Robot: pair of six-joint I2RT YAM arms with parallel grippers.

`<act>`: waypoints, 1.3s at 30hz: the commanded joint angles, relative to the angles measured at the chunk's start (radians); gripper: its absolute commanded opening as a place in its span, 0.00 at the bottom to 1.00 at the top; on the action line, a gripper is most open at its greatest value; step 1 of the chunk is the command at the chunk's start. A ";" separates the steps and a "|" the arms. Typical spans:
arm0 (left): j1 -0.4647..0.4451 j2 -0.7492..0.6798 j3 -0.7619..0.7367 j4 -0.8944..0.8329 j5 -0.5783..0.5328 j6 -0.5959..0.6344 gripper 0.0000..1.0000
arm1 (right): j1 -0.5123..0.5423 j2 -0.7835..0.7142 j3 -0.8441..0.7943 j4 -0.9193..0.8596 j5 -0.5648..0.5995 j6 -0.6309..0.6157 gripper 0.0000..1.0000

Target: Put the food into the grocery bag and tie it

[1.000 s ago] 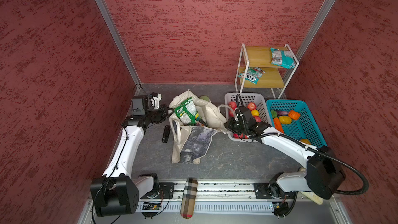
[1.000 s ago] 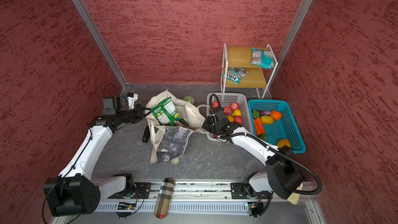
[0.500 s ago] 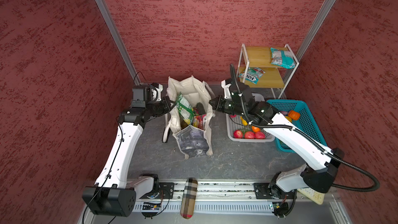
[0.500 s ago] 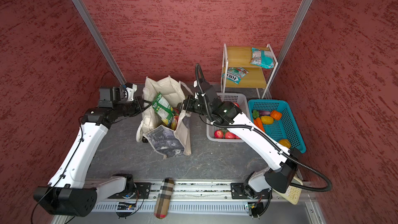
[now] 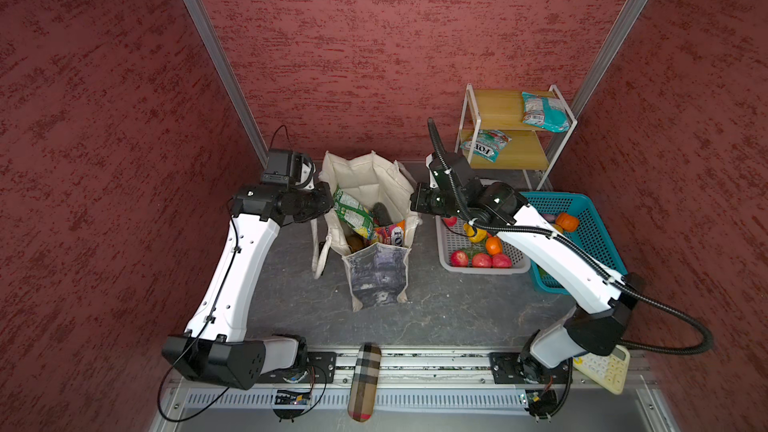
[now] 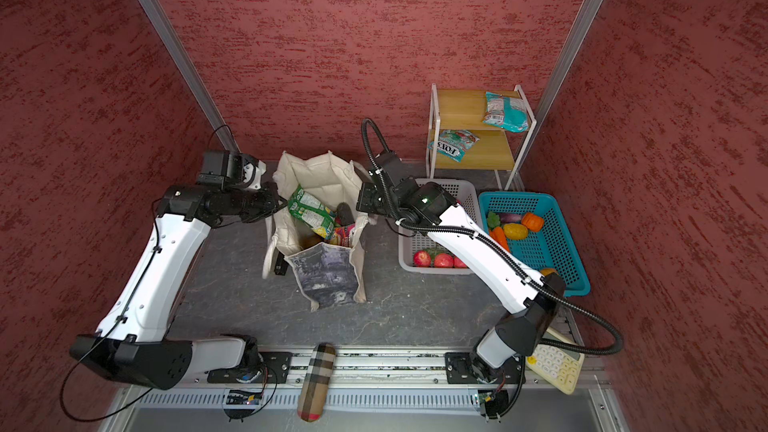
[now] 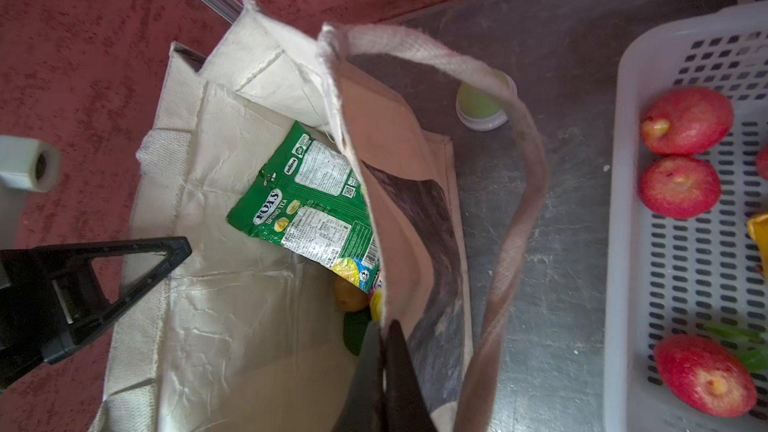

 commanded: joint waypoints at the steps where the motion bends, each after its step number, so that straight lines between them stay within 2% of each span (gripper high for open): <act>1: -0.019 0.009 0.064 0.061 0.040 0.035 0.00 | -0.010 -0.009 0.032 0.052 0.019 -0.020 0.00; 10: -0.066 0.083 0.198 0.021 0.072 0.064 0.00 | -0.008 0.013 0.113 0.036 0.012 -0.007 0.00; 14: -0.053 0.084 0.110 0.025 0.035 0.057 0.00 | -0.008 -0.001 0.046 0.059 0.026 0.002 0.00; 19: -0.005 0.059 -0.023 0.072 0.040 0.038 0.00 | -0.008 0.022 -0.024 0.095 -0.005 0.011 0.00; 29: 0.008 0.067 0.058 0.034 0.074 0.075 0.00 | -0.006 0.019 0.037 0.095 -0.006 0.015 0.00; 39: 0.010 0.059 -0.040 0.072 0.074 0.069 0.05 | -0.006 0.006 -0.081 0.145 -0.026 0.035 0.00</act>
